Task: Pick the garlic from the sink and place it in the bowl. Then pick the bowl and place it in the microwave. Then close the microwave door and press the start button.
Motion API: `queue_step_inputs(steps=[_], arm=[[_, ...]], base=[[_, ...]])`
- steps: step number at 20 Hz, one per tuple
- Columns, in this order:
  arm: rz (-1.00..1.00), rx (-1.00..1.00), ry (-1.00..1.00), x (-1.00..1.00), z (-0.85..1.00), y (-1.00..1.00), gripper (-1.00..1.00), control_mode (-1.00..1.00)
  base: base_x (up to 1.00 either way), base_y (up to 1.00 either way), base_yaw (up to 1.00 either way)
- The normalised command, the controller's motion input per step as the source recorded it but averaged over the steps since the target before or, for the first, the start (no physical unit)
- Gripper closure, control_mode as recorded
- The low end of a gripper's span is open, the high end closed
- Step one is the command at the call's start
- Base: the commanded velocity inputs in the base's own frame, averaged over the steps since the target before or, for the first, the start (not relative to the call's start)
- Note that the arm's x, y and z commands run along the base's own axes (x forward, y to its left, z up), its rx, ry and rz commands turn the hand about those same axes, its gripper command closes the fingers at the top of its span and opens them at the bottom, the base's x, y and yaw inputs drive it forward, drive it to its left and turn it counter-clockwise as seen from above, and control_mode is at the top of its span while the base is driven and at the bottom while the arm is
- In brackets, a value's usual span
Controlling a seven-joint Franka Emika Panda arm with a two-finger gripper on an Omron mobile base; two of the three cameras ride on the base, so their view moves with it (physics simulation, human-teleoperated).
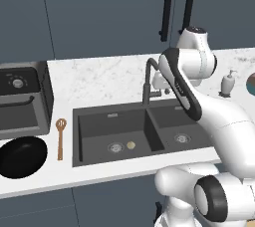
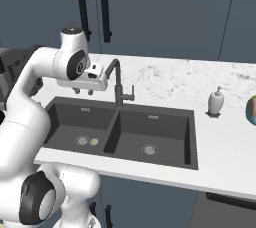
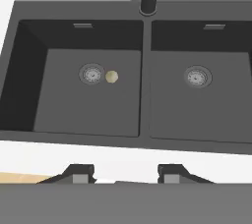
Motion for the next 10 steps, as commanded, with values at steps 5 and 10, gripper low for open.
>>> queue_step_inputs(steps=[5,10], arm=[[0.0,-0.01,0.03,-0.12,-0.1,0.03,-1.0,-1.0],[0.0,-0.16,0.21,-0.12,-0.8,0.94,-1.0,-1.0]], base=[[0.0,0.0,0.0],[0.0,0.0,0.0]])
